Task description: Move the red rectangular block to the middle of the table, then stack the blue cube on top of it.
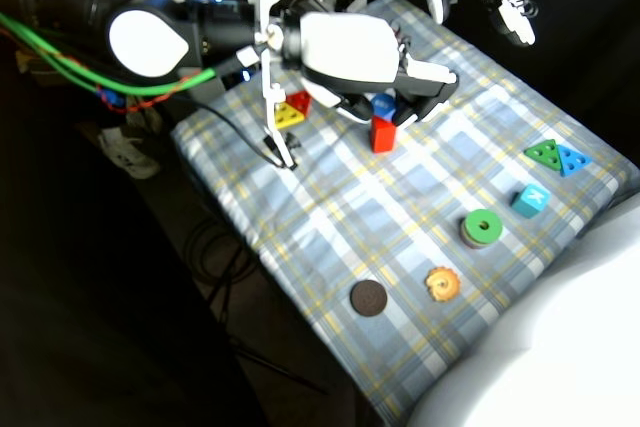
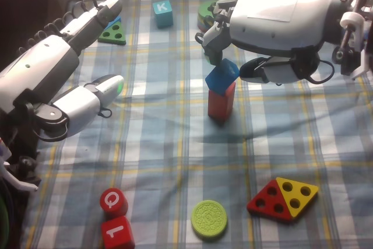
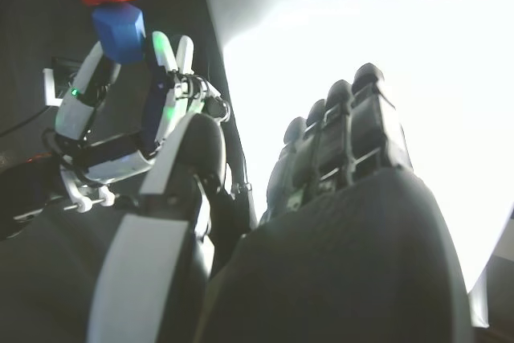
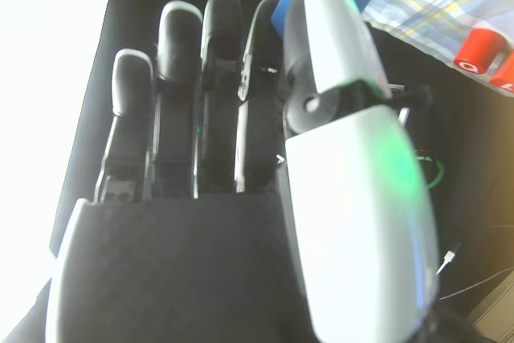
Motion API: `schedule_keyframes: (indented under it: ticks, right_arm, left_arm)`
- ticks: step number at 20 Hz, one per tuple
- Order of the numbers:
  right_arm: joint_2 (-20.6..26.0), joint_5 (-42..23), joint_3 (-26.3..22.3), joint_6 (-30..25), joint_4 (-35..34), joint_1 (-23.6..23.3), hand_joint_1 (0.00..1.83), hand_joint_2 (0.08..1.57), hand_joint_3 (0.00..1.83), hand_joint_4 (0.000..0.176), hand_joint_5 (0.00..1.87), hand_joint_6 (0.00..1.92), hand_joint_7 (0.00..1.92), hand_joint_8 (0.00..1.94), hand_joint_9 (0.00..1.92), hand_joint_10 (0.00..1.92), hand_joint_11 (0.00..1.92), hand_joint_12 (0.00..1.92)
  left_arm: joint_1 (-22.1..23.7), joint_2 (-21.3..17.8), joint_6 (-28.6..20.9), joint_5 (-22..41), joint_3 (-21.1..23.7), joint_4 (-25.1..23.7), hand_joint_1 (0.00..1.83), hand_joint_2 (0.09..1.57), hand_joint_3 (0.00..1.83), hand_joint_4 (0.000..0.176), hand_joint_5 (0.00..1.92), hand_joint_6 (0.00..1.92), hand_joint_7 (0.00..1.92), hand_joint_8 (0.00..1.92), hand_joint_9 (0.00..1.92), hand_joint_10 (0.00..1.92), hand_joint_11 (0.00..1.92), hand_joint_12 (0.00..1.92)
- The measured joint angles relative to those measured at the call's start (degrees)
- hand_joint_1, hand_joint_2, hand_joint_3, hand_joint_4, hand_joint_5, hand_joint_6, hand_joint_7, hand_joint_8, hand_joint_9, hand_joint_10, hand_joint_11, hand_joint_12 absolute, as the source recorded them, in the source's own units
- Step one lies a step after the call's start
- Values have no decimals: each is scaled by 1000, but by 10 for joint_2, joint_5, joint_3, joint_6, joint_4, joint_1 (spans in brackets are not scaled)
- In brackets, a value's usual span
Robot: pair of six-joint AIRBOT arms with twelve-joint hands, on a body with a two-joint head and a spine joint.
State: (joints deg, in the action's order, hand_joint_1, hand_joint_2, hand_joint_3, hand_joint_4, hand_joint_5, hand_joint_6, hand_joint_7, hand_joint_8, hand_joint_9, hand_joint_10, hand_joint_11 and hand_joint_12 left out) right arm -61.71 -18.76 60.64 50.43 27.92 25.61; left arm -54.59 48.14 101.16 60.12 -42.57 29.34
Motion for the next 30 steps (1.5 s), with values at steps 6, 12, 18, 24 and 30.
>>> schedule_keyframes:
  ticks: [6, 12, 18, 24, 30]
  right_arm:
    - [0, 2, 0, 0, 0, 0, 1207, 1164, 0, 0, 864, 1017, 924, 1271, 669, 1415, 155, 1917]
    - [0, 3, 0, 0, 0, 0, 1197, 1185, 1, 0, 792, 1118, 912, 1289, 649, 1462, 190, 1921]
    - [0, 3, 0, 0, 0, 0, 951, 1217, 3, 104, 768, 1305, 836, 1003, 681, 1476, 199, 1921]
    - [0, 4, 0, 0, 0, 0, 950, 1228, 2, 90, 751, 1330, 807, 1049, 669, 1490, 167, 1921]
    - [0, 4, -6, 0, 0, 0, 919, 1169, 0, 0, 581, 935, 818, 904, 645, 1398, 151, 1921]
  left_arm:
    - [0, 0, 0, 0, 0, 0, 840, 1484, 3, 8, 10, 0, 0, 0, 0, 0, 0, 0]
    - [0, 0, 0, 0, 0, 1, 827, 1486, 2, 7, 11, 3, 0, 0, 0, 0, 0, 0]
    - [0, 0, 0, 0, 0, 1, 838, 1484, 0, 1, 23, 5, 0, 0, 0, 0, 0, 0]
    - [0, 0, 0, 0, 0, 1, 845, 1485, 0, 10, 17, 2, 0, 0, 0, 0, 0, 0]
    - [-1, 0, 0, 2, 0, 1, 845, 1481, 0, 0, 22, 4, 0, 0, 0, 0, 0, 0]
